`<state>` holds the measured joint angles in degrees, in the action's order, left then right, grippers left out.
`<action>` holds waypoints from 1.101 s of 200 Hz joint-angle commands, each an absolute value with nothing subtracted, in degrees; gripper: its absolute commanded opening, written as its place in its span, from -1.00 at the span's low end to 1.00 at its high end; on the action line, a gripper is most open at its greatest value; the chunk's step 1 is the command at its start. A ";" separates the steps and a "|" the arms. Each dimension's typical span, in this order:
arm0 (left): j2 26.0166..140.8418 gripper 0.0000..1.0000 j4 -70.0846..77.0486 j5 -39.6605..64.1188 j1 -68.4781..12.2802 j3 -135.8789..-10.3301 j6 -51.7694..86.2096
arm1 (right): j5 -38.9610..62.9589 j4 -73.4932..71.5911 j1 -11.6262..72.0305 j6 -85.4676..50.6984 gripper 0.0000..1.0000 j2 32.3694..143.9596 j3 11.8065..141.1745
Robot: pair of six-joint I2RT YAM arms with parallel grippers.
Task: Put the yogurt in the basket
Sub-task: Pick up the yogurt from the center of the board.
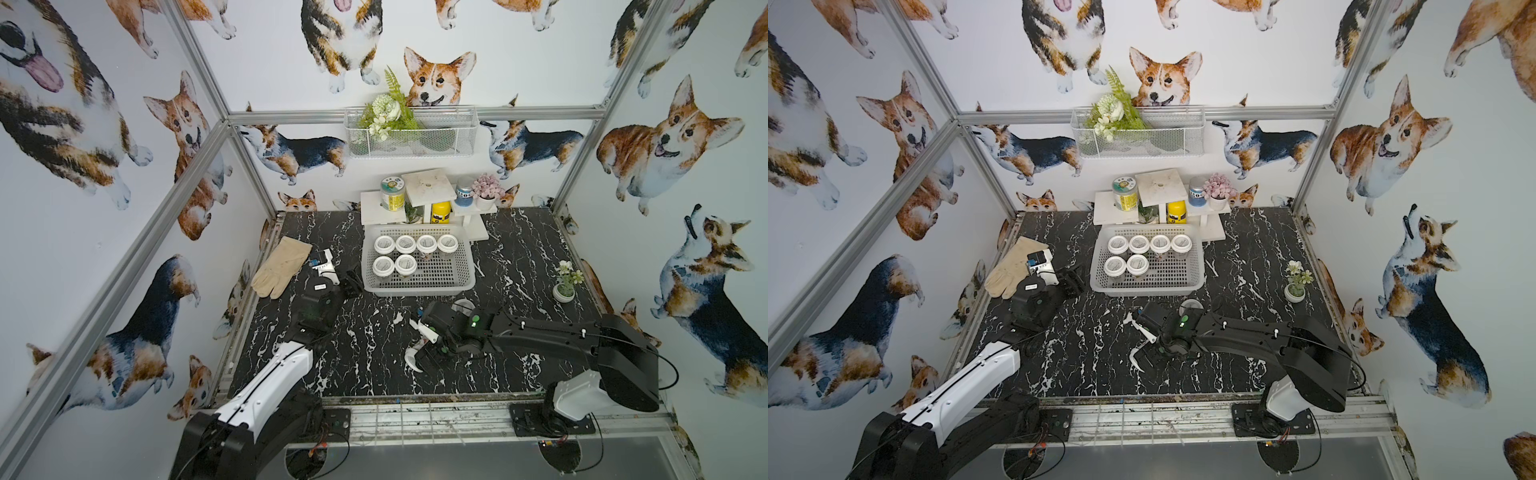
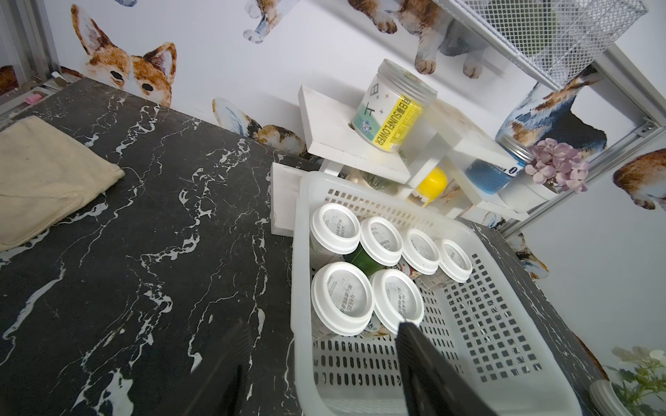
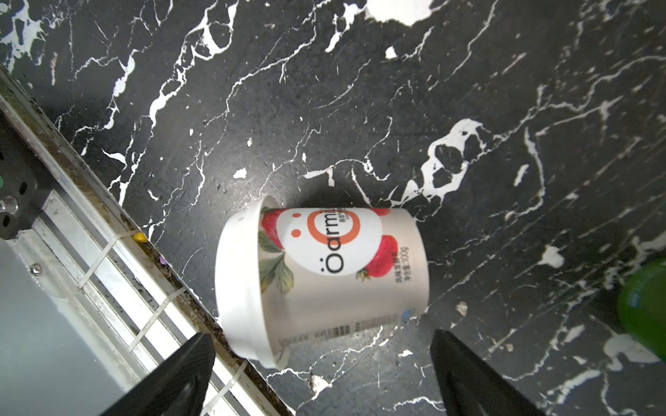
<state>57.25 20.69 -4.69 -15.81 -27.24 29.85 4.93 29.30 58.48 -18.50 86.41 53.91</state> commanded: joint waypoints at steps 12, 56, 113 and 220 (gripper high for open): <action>57.27 0.39 21.80 -4.55 -15.86 -27.60 29.18 | 6.59 28.42 57.33 -16.48 0.99 87.69 54.93; 57.43 0.38 21.80 -4.39 -15.91 -27.67 29.15 | 8.90 27.53 55.31 -15.02 0.99 89.17 55.46; 57.62 0.38 21.72 -4.31 -15.91 -27.83 29.11 | 12.47 25.68 54.83 -14.18 0.99 90.65 55.37; 56.59 0.37 21.15 -4.31 -16.30 -28.01 28.33 | 18.59 22.81 52.09 -15.34 0.63 89.61 54.54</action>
<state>57.36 20.67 -4.34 -16.10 -27.38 29.36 15.97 25.23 53.41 -14.68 90.91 55.00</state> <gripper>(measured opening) 0.686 0.847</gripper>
